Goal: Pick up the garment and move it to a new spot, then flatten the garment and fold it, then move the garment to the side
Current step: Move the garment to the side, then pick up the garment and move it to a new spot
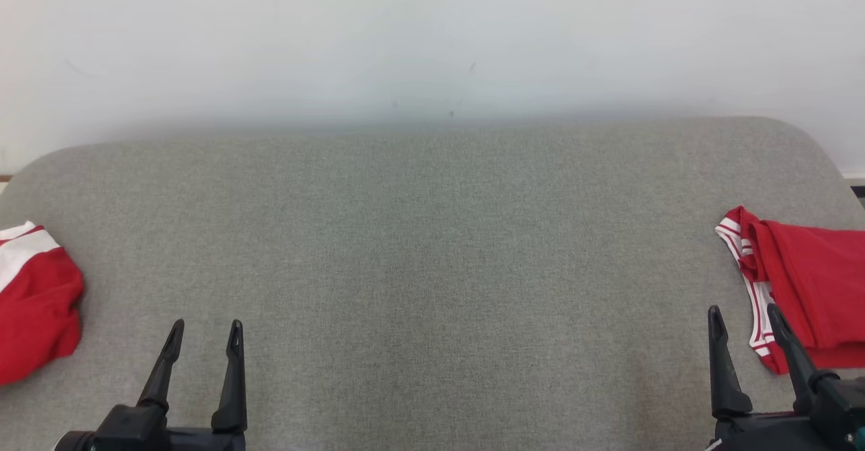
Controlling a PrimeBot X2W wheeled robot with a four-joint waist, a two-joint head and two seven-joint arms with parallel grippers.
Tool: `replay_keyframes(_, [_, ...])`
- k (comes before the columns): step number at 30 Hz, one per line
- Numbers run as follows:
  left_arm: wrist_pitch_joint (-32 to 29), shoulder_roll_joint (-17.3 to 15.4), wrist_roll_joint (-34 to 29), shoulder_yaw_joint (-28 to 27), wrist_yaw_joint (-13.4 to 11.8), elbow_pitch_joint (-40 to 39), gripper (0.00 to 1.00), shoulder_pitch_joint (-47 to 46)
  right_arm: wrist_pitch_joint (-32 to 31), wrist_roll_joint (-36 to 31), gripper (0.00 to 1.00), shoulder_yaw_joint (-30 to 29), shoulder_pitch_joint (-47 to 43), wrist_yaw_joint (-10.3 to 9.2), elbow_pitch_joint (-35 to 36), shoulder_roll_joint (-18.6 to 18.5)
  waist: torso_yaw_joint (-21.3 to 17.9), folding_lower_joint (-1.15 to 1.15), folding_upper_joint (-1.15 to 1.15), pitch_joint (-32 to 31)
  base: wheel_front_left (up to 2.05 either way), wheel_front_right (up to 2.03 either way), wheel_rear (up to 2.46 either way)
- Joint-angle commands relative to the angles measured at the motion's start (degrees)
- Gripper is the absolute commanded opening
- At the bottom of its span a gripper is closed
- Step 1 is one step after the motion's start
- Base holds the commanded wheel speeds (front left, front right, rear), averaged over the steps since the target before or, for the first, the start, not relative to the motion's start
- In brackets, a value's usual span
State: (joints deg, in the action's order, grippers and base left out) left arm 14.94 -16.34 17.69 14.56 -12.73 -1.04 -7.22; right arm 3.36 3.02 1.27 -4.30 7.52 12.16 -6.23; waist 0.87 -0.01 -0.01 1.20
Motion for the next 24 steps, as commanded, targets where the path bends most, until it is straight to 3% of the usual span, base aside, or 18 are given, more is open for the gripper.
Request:
replay_keyframes(1, [0.22,-0.17,0.12,-0.09,-0.05,0.24,1.0,1.03,-0.22,-0.07,1.0,-0.14,-1.1,-0.06,0.66,0.21,0.09,0.01,0.01,-0.91,0.0,0.0,0.0])
replay_keyframes(24, [-0.1,0.06,1.14,0.12,-0.47,1.73,1.0,0.1,-0.3,1.0,1.0,0.08,-1.56,-0.06,0.75,1.01,0.03,0.01,0.01,-1.03,0.0,0.0,0.0])
